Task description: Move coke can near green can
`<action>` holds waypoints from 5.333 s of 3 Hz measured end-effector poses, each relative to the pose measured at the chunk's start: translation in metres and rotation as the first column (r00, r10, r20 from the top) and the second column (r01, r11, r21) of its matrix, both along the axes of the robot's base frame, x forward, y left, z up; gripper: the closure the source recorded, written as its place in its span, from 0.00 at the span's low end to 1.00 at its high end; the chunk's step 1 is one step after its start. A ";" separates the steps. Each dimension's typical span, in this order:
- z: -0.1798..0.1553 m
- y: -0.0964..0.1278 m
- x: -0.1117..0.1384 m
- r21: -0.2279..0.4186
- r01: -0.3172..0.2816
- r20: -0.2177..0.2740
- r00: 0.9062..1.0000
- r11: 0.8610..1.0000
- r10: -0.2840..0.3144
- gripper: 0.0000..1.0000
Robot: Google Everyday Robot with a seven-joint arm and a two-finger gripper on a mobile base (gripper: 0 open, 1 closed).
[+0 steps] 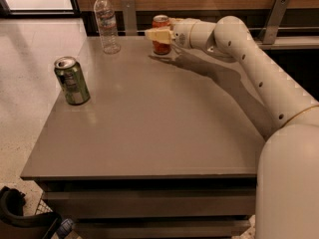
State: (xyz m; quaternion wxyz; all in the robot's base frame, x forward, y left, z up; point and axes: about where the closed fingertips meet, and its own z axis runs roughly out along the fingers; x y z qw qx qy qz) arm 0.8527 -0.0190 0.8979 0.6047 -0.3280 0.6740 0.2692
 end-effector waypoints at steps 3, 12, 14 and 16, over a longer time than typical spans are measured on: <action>-0.003 0.010 0.000 0.002 -0.013 -0.004 1.000 1.000 0.013 1.00; 0.018 0.135 -0.281 -0.017 -0.322 0.065 0.944 0.947 0.322 1.00; -0.002 0.149 -0.282 0.043 -0.375 0.004 0.927 0.926 0.375 0.67; 0.000 0.153 -0.285 0.038 -0.380 0.007 0.925 0.924 0.380 0.21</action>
Offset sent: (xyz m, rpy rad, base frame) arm -0.0001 0.0033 -0.0008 0.0007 0.0013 0.0043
